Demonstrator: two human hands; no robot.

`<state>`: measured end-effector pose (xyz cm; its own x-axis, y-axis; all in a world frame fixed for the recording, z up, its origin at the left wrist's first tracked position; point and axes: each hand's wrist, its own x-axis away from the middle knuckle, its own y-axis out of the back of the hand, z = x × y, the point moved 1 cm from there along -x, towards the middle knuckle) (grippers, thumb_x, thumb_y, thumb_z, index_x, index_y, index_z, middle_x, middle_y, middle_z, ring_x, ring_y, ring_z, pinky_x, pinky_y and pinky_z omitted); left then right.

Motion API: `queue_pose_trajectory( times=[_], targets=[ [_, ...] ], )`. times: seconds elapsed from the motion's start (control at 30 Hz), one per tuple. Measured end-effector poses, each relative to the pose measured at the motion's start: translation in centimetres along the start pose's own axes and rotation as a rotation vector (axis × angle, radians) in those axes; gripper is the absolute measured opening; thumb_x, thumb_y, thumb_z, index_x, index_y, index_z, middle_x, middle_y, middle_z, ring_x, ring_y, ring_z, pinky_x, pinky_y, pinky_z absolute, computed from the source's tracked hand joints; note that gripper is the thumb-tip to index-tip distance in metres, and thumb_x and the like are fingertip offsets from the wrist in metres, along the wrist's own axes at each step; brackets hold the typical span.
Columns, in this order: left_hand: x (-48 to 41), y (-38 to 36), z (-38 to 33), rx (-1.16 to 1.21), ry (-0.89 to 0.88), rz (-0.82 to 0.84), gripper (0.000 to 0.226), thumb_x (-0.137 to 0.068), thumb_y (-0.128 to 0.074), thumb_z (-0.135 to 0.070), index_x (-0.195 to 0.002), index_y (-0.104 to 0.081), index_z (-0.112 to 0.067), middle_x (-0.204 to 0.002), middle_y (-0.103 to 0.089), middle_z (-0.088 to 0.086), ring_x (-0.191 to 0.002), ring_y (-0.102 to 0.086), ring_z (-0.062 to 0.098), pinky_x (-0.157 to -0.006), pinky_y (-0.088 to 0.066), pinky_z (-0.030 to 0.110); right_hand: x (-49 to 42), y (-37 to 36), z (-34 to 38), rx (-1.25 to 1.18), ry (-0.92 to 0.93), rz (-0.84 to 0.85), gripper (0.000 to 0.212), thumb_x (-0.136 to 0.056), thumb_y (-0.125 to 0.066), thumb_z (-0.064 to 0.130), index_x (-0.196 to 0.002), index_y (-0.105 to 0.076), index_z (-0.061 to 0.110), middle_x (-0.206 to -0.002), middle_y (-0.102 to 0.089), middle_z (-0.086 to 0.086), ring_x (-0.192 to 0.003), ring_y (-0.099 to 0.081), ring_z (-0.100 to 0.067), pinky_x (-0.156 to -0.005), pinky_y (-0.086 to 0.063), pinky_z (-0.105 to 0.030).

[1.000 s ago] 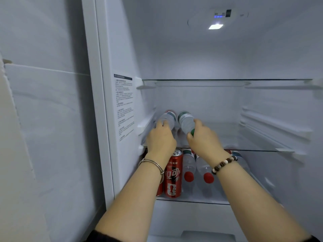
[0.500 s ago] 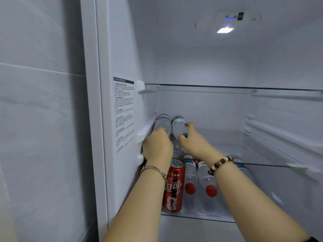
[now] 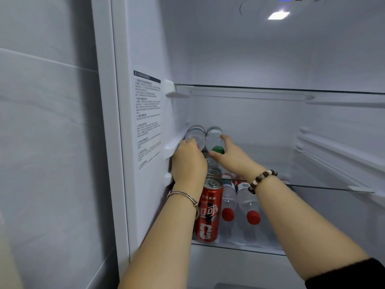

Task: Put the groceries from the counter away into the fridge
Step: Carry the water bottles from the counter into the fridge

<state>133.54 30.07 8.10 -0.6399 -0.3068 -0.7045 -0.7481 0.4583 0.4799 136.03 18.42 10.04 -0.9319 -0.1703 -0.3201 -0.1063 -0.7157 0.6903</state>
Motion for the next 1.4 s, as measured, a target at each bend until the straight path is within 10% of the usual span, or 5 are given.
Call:
queue_pose_trajectory(
  times=[0.5,0.77,1.0,1.4],
  targets=[
    [1.6,1.0,-0.3,-0.037,-0.035,0.023,0.025,-0.09,-0.048,-0.016,-0.113,-0.059,-0.01,-0.116,-0.056,0.006,-0.096,-0.058,0.022,-0.073,-0.046,0.028,0.9,0.0,0.6,0.072,-0.004,-0.037,0.075,-0.092,-0.056,0.038,-0.15,-0.015,0.018,-0.149,-0.036,-0.01,-0.129,-0.043,-0.027,-0.092,-0.039,-0.028],
    [4.8,0.8,0.2,-0.073,-0.224,-0.004,0.037,-0.091,-0.049,-0.018,-0.125,-0.056,-0.008,-0.13,-0.055,0.008,-0.124,-0.046,0.026,-0.103,-0.037,0.042,6.5,0.4,-0.2,0.281,-0.006,-0.292,0.047,-0.095,-0.047,0.031,-0.137,-0.035,0.013,-0.105,-0.064,-0.012,-0.086,-0.06,-0.027,-0.07,-0.047,-0.036],
    [11.0,1.0,0.6,-0.108,-0.463,0.227,0.056,-0.094,-0.048,-0.028,-0.146,-0.031,-0.015,-0.156,-0.019,0.011,-0.146,-0.006,0.028,-0.116,-0.007,0.045,14.2,-2.0,-4.3,0.256,0.039,-0.586,0.052,-0.091,-0.055,0.017,-0.139,-0.039,0.005,-0.145,-0.04,-0.014,-0.138,-0.03,-0.026,-0.114,-0.026,-0.042],
    [24.2,-1.4,-0.5,0.026,-0.674,0.613,0.06,-0.097,-0.045,-0.028,-0.15,-0.019,-0.016,-0.159,-0.003,0.009,-0.146,0.007,0.027,-0.116,0.001,0.042,29.0,-5.9,-13.1,0.543,-0.377,-0.514,0.061,-0.086,-0.057,0.013,-0.142,-0.034,0.004,-0.153,-0.022,-0.019,-0.143,-0.014,-0.033,-0.117,-0.016,-0.048]
  ],
)
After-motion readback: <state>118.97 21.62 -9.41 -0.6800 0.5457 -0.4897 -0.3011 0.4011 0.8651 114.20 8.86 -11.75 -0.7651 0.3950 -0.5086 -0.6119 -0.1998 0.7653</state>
